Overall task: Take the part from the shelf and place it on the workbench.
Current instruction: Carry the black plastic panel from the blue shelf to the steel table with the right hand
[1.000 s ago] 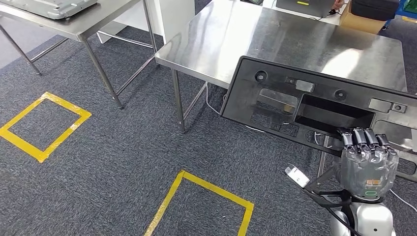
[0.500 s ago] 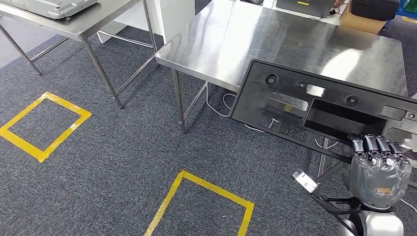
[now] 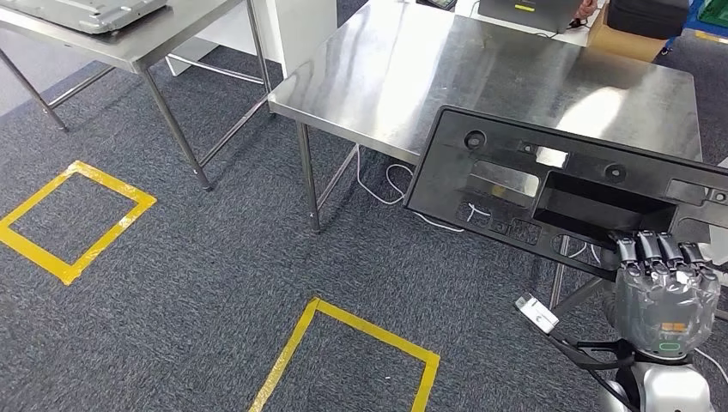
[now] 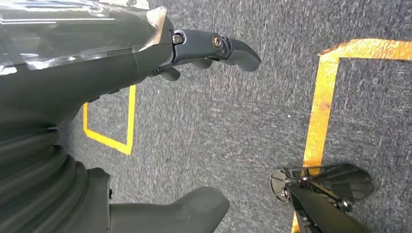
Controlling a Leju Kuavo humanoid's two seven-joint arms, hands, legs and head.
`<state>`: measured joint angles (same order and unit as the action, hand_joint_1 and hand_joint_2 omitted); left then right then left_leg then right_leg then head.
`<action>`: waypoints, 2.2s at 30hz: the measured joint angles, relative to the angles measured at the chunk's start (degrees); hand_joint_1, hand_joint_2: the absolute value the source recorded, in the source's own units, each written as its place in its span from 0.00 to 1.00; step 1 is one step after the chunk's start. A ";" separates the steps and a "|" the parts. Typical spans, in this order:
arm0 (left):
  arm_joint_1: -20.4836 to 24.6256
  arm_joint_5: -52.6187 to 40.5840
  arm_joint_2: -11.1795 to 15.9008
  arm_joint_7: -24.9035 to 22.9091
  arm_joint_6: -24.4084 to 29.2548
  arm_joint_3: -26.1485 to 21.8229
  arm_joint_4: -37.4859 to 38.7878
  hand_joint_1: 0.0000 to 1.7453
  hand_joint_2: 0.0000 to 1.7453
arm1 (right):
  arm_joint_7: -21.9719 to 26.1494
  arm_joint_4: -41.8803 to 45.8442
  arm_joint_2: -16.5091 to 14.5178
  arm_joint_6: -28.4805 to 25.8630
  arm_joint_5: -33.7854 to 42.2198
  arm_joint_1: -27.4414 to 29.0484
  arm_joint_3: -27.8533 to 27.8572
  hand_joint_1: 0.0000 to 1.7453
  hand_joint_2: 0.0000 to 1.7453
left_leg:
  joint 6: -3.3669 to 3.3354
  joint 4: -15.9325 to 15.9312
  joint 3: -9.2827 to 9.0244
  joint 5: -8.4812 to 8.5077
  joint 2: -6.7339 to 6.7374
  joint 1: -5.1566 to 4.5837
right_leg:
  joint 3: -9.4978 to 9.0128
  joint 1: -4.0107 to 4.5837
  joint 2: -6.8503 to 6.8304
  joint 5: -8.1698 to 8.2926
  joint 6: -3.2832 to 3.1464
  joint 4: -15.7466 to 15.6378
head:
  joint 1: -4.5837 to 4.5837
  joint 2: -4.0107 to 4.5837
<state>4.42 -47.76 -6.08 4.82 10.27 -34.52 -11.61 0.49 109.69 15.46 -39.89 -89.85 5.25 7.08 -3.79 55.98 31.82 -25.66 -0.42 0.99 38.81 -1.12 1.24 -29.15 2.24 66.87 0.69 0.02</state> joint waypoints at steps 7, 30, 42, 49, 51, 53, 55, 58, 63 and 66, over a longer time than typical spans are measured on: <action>-0.30 0.30 0.22 -0.28 -0.51 -0.49 -0.03 0.00 1.00 | -0.73 -1.34 0.93 0.00 0.04 -0.31 -0.94 1.00 1.00 | 2.95 1.31 -0.49 -1.98 0.75 0.87 | -4.39 -2.24 -1.57 2.98 3.62 -7.15 | 0.20 0.00; -0.45 0.22 1.01 -0.93 -0.57 -1.64 -0.06 0.00 1.00 | -2.04 -1.33 2.15 -0.08 -0.03 0.24 -1.67 1.00 1.00 | -1.52 -0.34 1.08 1.57 0.47 -2.11 | -7.76 0.94 -0.39 -3.33 -0.56 -1.00 | -0.33 0.00; -0.63 0.02 1.13 -0.82 -0.84 -2.04 -0.01 0.00 1.00 | -2.26 2.22 2.97 -0.12 0.91 6.29 0.14 1.00 1.00 | 2.59 1.73 -4.62 -5.55 1.00 -0.58 | -4.28 -1.24 -2.67 3.77 0.04 -8.36 | 0.10 0.00; -0.64 0.18 1.10 -0.76 -1.15 -2.52 0.00 0.00 1.00 | -1.92 2.92 3.58 -0.12 1.16 6.24 0.18 1.00 1.00 | 3.06 18.72 9.12 -11.62 0.83 -0.24 | -8.32 -0.03 -1.34 0.36 -2.33 -8.38 | 0.00 0.00; -0.68 0.20 1.11 -0.80 -1.17 -2.78 0.00 0.00 1.00 | -1.91 2.92 3.61 -0.11 1.14 6.19 0.15 1.00 1.00 | 1.75 13.04 8.91 -7.76 0.79 -0.87 | -9.91 0.27 -1.20 -0.96 -2.34 -8.46 | 0.01 0.00; -0.73 0.20 1.29 -0.86 -1.19 -2.98 0.00 0.00 1.00 | -1.87 2.89 3.61 -0.11 1.14 6.10 0.06 1.00 1.00 | -0.07 6.65 7.49 -1.51 -0.01 -1.97 | -11.18 0.44 -0.97 -2.23 -2.08 -8.73 | 0.07 0.00; -0.81 0.22 1.49 -0.97 -1.18 -3.10 -0.01 0.00 1.00 | -1.79 2.85 3.70 -0.11 1.27 5.90 -0.12 1.00 1.00 | -1.28 3.79 6.37 1.28 -1.18 -2.71 | -12.31 0.66 -0.63 -2.80 -1.46 -9.09 | 0.13 0.00; -0.74 0.27 1.41 -1.10 -1.12 -3.15 -0.02 0.00 1.00 | -1.66 2.97 4.38 -0.12 1.63 5.64 -0.23 1.00 1.00 | -1.91 1.36 3.20 1.66 -1.26 -2.52 | -12.91 1.17 -0.44 -1.90 -0.25 -7.02 | 0.08 0.01; -0.50 0.27 1.21 -1.16 -0.81 -3.16 -0.01 0.00 1.00 | -1.57 2.93 4.97 -0.13 1.69 5.34 -0.32 1.00 1.00 | -0.92 0.18 0.05 0.11 -1.15 -2.04 | -2.24 1.11 -0.71 -6.83 -0.96 6.43 | 0.36 0.00; -0.65 0.27 1.11 -1.24 -0.57 -3.16 0.00 0.00 1.00 | -1.56 2.92 5.04 -0.13 1.51 5.39 -0.39 1.00 1.00 | -0.65 0.20 -2.36 -1.80 -1.31 -1.95 | -0.94 0.90 -0.73 -5.45 0.49 1.29 | 0.40 0.00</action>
<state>3.78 -47.50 -4.97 3.58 9.69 -37.68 -11.61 -1.07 112.61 20.50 -40.01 -88.34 10.64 6.69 -4.44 56.18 29.45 -27.46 -1.73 -0.96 37.87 -0.22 0.52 -34.60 2.73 68.16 1.09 0.02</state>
